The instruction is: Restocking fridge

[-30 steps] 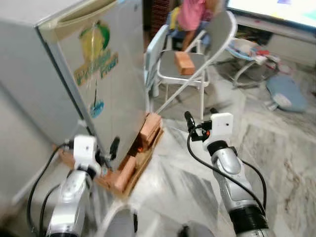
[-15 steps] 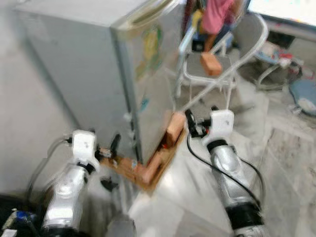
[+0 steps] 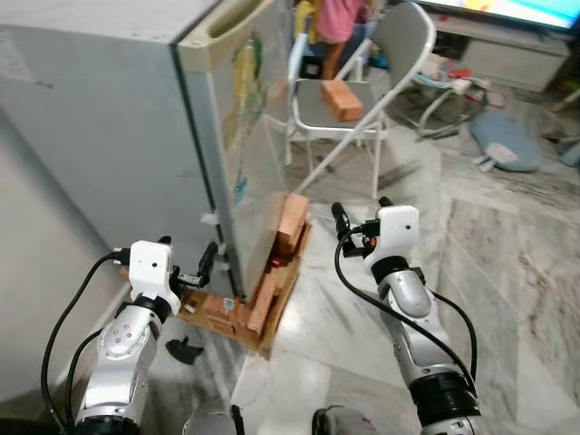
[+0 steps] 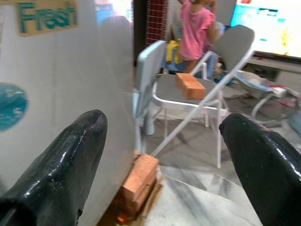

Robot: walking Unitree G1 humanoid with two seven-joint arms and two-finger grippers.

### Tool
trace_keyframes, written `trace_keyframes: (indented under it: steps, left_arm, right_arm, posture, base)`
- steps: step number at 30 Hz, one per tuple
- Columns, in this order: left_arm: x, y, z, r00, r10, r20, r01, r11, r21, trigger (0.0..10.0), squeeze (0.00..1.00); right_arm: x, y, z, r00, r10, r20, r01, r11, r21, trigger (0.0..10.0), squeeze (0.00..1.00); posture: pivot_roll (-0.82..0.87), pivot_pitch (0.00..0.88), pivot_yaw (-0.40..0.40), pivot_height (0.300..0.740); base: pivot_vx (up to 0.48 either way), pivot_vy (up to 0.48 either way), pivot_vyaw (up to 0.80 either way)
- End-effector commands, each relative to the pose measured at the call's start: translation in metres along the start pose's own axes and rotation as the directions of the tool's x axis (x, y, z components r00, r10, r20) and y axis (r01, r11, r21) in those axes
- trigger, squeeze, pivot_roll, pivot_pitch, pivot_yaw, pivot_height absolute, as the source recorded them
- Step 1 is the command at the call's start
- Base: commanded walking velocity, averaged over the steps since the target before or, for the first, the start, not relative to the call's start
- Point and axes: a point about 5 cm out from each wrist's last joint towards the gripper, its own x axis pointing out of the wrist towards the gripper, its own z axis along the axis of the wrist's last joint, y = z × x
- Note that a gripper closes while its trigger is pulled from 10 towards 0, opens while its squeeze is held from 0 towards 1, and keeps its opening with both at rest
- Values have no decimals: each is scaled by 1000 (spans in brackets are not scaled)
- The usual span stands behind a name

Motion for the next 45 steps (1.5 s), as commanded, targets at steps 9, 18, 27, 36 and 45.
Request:
trace_keyframes:
  steps: [9, 18, 27, 36, 45]
  left_arm:
    - [4, -2, 6, 999, -9, 32, 8, 1000, 14, 10000, 0]
    - [6, -1, 7, 999, -4, 33, 4, 1000, 12, 10000, 0]
    - [6, 3, 7, 999, 25, 33, -26, 999, 18, 10000, 0]
    - [3, 18, -1, 996, 89, -11, -88, 995, 49, 10000, 0]
    - [31, 39, 21, 978, 202, 51, -207, 971, 122, 10000, 0]
  right_arm:
    - [1, -1, -1, 1000, -1, -9, 1, 1000, -14, 10000, 0]
    - [2, 0, 0, 1000, 0, -8, 0, 1000, -9, 10000, 0]
    - [0, -2, -2, 1000, -5, -16, 4, 1000, -8, 10000, 0]
    - [-7, -6, -9, 997, -11, -82, 11, 1000, -3, 10000, 0]
    - [-20, 5, 6, 994, 79, -71, -71, 991, 112, 10000, 0]
  posture:
    - [129, 56, -24, 740]
    - [125, 74, -17, 740]
    - [121, 72, -16, 740]
    - [123, 81, -25, 740]
    - [85, 101, -24, 740]
  base:
    - [112, 0, -800]
    - [0, 0, -800]
    - [0, 0, -119]
    - [0, 0, 0]
    - [0, 0, 0]
